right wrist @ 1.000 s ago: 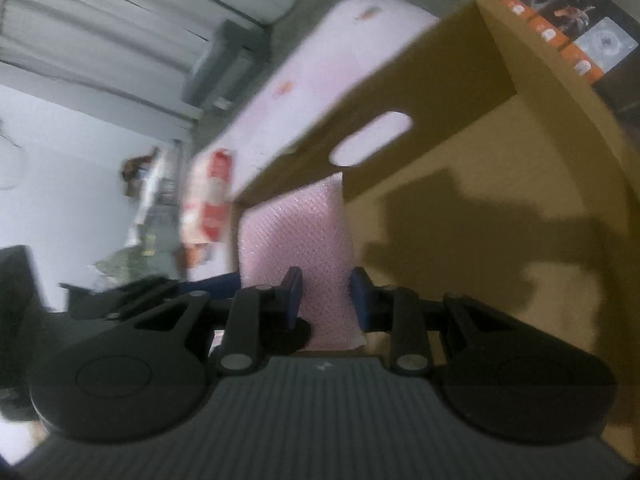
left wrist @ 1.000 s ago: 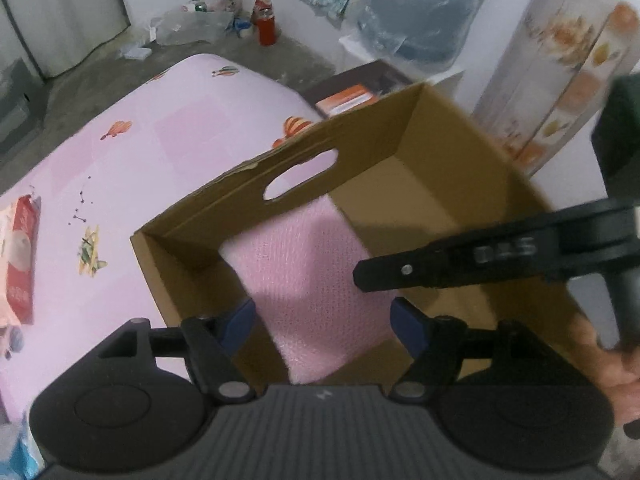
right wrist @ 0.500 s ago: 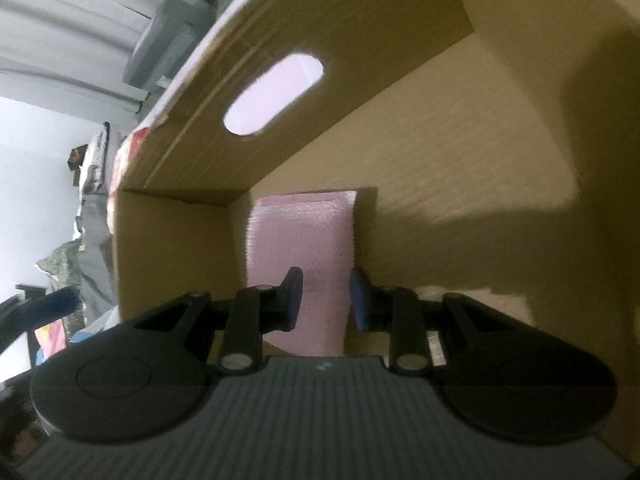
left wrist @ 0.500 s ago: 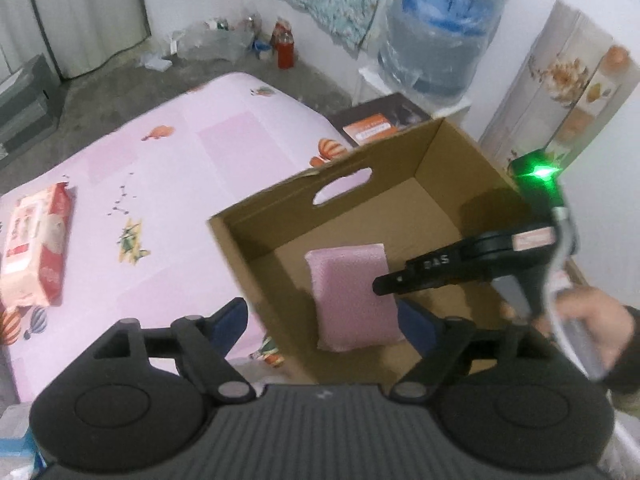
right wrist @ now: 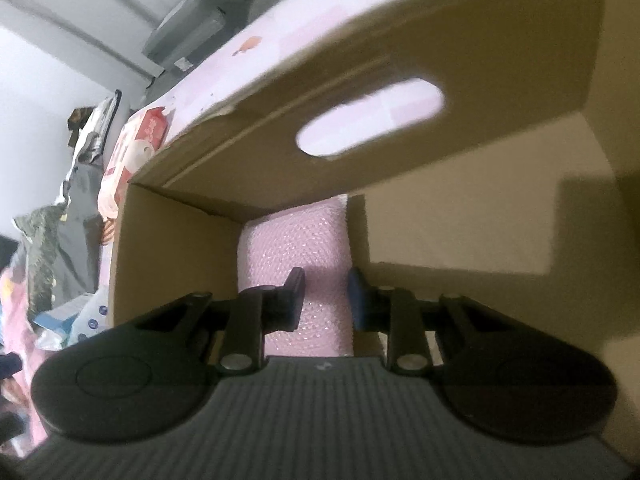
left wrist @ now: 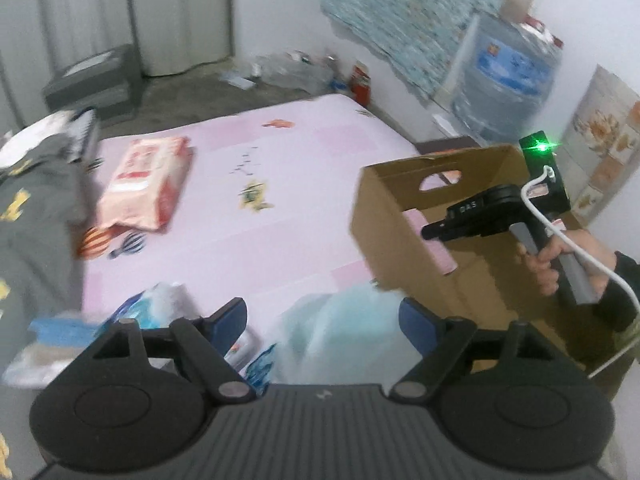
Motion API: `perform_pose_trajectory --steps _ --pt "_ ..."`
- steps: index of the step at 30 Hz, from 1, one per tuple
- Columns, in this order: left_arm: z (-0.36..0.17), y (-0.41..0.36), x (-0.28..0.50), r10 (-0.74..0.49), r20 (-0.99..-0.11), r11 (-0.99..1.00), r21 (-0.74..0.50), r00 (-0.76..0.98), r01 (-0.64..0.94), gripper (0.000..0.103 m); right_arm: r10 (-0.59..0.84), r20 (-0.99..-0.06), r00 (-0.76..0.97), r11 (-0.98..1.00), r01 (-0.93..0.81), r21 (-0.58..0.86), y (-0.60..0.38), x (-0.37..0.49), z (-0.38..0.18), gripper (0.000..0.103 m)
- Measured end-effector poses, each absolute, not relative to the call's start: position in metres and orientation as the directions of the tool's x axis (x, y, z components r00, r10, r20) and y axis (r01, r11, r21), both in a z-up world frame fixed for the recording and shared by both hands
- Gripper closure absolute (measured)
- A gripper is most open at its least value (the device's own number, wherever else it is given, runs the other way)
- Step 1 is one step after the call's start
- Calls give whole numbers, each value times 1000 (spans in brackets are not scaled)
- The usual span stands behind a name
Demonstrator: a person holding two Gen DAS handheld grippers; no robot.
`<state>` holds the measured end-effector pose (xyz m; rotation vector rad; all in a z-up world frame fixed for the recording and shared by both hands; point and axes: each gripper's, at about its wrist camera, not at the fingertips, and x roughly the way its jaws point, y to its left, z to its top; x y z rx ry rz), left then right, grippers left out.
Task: Organize soft objects
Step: 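Move the right tool back to the pile and grasp the blue-white box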
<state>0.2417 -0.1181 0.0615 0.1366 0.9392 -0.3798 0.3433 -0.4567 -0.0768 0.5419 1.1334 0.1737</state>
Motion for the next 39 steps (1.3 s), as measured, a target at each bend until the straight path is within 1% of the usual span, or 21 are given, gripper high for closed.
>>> perform_pose_trajectory --steps 3,9,13,16,21,24,27,28,32,35,37,39 --pt "59 -97 224 -242 -796 936 -42 555 348 18 371 -813 449 882 105 460 -452 346 -73 81" --pt "58 -65 201 -240 -772 953 -73 589 293 18 335 -820 464 886 141 442 -463 348 -63 78" --pt "62 -51 187 -222 -743 964 -69 632 258 18 318 -809 494 879 166 447 -467 341 -48 71" --pt "66 -39 174 -187 -716 973 -40 673 228 18 309 -793 525 876 167 453 -471 329 -28 71" --pt "70 -12 145 -148 -673 985 -38 724 167 18 298 -751 590 890 112 441 -464 305 23 70" --pt "68 6 129 -125 -655 991 -55 745 119 17 347 -712 610 885 38 464 -446 295 52 69" --pt "62 18 119 -99 -651 995 -69 752 72 17 433 -673 599 860 -52 507 -416 293 77 62" --pt "60 22 118 -95 -652 995 -74 752 62 17 464 -662 588 848 -80 524 -405 292 83 62" --pt "56 31 113 -106 -628 993 -105 771 51 17 593 -645 482 785 -167 597 -353 301 91 61" --pt "52 27 118 -125 -607 991 -108 785 74 18 651 -654 385 751 -197 631 -308 315 85 62" --pt "45 21 127 -121 -605 992 -91 787 83 22 663 -672 330 745 -203 636 -276 326 74 62" --pt "36 15 140 -111 -610 994 -63 785 92 30 661 -693 287 749 -193 634 -249 341 60 62"
